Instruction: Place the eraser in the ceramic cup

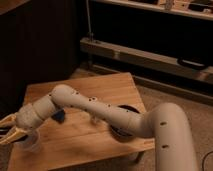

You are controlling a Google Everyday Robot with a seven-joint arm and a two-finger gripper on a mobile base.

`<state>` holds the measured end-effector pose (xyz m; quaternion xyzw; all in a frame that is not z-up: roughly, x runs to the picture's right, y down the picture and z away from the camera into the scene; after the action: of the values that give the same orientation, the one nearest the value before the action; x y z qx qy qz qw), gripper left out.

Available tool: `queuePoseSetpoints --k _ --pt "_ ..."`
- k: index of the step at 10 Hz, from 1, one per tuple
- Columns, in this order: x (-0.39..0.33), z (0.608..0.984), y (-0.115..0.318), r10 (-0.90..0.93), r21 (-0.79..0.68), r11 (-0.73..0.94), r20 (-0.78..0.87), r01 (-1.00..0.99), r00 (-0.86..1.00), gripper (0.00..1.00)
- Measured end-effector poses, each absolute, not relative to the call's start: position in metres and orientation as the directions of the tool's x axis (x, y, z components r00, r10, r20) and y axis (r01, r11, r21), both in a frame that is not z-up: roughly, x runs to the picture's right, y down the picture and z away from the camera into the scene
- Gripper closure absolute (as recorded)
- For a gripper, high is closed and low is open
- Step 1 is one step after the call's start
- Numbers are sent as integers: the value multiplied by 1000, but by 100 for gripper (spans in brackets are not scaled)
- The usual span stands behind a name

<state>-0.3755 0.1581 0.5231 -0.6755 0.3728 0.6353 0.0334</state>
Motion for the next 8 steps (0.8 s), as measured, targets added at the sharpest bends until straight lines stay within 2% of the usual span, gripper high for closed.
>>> queuePoseSetpoints --k 8 --pt "-372 559 170 -496 461 -704 -863 -540 -91 100"
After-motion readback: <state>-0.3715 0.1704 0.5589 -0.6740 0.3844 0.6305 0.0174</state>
